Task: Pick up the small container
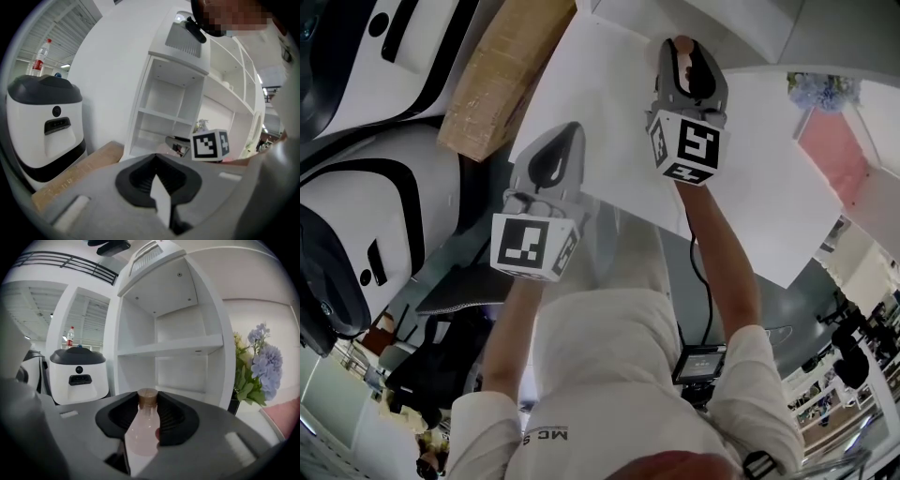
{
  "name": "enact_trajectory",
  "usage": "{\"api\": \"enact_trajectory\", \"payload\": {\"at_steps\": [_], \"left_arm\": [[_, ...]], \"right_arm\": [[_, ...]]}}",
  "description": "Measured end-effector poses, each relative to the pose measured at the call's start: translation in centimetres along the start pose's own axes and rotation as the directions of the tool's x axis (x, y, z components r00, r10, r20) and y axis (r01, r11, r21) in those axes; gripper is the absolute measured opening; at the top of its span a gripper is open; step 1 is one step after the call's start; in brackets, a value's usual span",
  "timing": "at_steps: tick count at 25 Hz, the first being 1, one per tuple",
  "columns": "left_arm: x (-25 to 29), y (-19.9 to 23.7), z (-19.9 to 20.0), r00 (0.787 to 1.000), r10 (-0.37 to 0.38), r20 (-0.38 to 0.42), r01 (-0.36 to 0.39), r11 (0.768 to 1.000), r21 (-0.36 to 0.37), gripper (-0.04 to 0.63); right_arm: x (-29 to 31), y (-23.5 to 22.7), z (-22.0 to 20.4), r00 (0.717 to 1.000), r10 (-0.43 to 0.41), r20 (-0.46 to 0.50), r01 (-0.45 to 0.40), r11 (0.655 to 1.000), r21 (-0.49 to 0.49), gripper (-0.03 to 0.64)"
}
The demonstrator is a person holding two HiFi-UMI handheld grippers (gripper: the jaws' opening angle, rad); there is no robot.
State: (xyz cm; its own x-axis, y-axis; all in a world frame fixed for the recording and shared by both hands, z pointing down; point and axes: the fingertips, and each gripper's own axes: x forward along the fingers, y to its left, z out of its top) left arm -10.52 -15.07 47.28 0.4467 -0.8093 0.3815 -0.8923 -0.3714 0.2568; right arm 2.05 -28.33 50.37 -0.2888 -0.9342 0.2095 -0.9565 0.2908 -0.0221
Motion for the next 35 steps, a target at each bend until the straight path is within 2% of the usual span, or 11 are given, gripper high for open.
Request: {"api": "enact_trajectory", "payload": {"at_steps": [8, 15, 20, 26, 35], "left_arm": [[-2.9, -2.2, 3.5, 0.999, -0.005, 0.041, 0.004, 1.000, 0.022, 0.002], [-5.4, -3.9, 6.2, 0.998, 0.000, 0.065, -0.004, 0.998, 0.062, 0.002], [-7.0, -5.5, 8.2, 0.996, -0.011, 0.093, 0.003, 0.997, 0.083, 0.002], [-8.2, -7.9, 10.5, 0.992, -0.060, 0.109, 0.047, 0.992, 0.115, 0.002], [-10.5, -10.2, 13.3, 0.987, -0.063, 0.146, 0.044, 0.991, 0.125, 0.002]], "right_arm": [[-6.3, 1.3, 6.4, 0.990, 0.133, 0.035, -0.132, 0.991, -0.038, 0.123], [-11.3, 1.9, 12.5, 0.968, 0.239, 0.074, -0.231, 0.968, -0.102, 0.121], [-15.0, 1.8, 15.2, 0.959, 0.275, 0.073, -0.266, 0.957, -0.118, 0.121], [-18.9, 1.6, 16.3, 0.952, 0.302, 0.042, -0.294, 0.946, -0.137, 0.121], [-23.9, 0.6, 18.4, 0.955, 0.292, 0.042, -0.287, 0.953, -0.096, 0.121]]}}
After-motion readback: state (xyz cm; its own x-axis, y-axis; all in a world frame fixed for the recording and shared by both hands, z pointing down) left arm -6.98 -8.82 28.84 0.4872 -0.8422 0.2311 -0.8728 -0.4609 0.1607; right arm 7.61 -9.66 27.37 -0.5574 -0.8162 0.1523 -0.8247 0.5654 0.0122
